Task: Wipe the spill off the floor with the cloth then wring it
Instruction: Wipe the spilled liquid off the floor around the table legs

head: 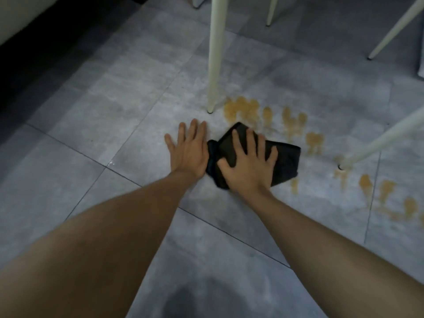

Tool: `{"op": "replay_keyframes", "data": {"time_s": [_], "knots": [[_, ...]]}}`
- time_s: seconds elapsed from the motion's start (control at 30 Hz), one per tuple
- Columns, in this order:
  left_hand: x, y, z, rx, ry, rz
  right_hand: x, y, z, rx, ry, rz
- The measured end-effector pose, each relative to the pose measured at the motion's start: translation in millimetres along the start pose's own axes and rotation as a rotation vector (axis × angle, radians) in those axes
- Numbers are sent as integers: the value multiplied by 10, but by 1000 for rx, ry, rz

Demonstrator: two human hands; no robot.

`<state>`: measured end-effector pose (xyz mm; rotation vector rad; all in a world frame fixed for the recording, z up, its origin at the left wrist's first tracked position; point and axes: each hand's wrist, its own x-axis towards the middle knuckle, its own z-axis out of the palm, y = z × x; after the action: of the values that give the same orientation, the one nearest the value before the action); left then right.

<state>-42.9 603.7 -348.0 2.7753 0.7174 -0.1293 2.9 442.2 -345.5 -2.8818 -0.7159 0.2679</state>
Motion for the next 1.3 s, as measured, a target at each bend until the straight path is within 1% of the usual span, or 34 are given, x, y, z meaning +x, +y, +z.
{"op": "replay_keyframes", "data": {"time_s": [0.07,0.1,0.13,0.17,0.23,0.3,0.33,0.37,0.4,0.47,0.53,0.6,0.67,0.73,0.77,0.8,0.87,0.93,0.97,1.03,1.1,1.17,1.2,1.23,1.3], "knots": [[170,124,25,-16,-14,-64,-204,154,39,-29,39,-140],[226,168,31,-21,-24,-73,-360,311,71,-46,78,-179],[263,213,38,-20,-37,-83,-498,481,64,-52,97,-181],[285,258,52,-11,-49,-100,-550,649,42,-60,102,-147],[287,321,104,36,-43,-126,-346,865,-13,-59,82,4],[281,310,140,72,-25,-118,145,755,-66,1,61,189],[285,291,149,74,-28,-119,385,625,-93,25,48,246],[302,266,155,85,-35,-120,575,470,-103,31,40,254],[316,257,161,103,-38,-121,680,344,-83,17,48,206],[333,268,155,121,-42,-122,603,248,-36,4,75,37],[336,288,152,91,-48,-116,338,420,32,0,135,-35],[347,296,153,72,-29,-109,333,707,-21,9,135,43],[348,294,160,54,-14,-118,709,897,-140,21,104,211],[346,301,183,60,16,-111,1281,838,-240,53,97,365],[355,303,179,54,12,-114,1524,709,-270,75,89,390],[364,308,171,48,1,-118,1689,538,-288,80,80,369],[342,305,167,56,2,-114,1750,199,-233,70,56,215],[339,289,158,74,-13,-108,1496,43,-131,53,62,23],[360,282,162,86,-23,-108,1367,75,-90,43,68,-28],[410,257,171,85,-19,-126,1381,197,-60,39,73,-28],[447,278,166,64,-18,-132,1714,237,-129,51,78,81],[414,298,167,58,-11,-125,2044,70,-196,62,56,185],[393,302,170,61,-13,-119,2132,-59,-188,51,47,187],[377,310,175,67,-18,-114,2145,-167,-167,30,37,147],[367,301,167,68,-23,-119,2024,-262,-109,5,32,-10]]}}
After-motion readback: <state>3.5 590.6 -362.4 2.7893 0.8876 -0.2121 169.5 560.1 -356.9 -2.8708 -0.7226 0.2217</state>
